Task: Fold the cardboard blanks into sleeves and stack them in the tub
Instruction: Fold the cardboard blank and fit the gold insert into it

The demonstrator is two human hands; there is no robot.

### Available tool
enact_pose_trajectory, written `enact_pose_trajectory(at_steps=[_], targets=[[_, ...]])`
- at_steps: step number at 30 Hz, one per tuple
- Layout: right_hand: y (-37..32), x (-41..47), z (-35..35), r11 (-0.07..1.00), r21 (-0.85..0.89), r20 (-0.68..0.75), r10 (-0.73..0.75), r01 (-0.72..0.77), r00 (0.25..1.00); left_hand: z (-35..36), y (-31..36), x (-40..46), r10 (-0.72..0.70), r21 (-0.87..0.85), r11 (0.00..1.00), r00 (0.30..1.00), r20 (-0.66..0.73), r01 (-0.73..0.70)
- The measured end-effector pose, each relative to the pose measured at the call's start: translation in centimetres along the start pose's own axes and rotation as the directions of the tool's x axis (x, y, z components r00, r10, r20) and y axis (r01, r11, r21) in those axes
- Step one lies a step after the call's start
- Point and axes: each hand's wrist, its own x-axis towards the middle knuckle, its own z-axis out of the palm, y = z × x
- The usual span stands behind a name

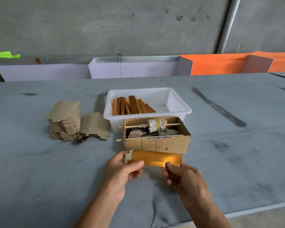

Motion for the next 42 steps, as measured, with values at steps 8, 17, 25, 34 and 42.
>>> enact_pose_trajectory(at_steps=[8,17,25,34,42], targets=[[1.0,0.0,0.9,0.993,0.101,0.000,0.059,-0.059,0.998,1.8,-1.6,-0.2,-0.037,-0.197,0.980,0.999,-0.026,0.031],[0.5,-0.3,1.0,0.998,0.050,0.054,0.023,-0.026,0.998,1.5,-1.2,0.3,-0.010,-0.119,0.993,0.998,0.056,0.017],[-2.4,0.0,0.5,0.611,-0.711,-0.071,-0.555,0.349,0.828,0.9,-1.3,1.0,0.056,-0.094,0.994,0.998,-0.005,-0.056],[-8.1,6.0,3.7,0.030,-0.945,0.265,-0.519,0.327,0.813,0.9,-1.6,1.2,0.044,-0.065,0.997,0.999,0.012,-0.043],[-8.1,9.7,4.6,-0.018,-0.981,0.191,-0.316,0.195,0.929,1.1,-1.4,1.0,0.093,0.007,0.996,0.995,0.023,-0.093]])
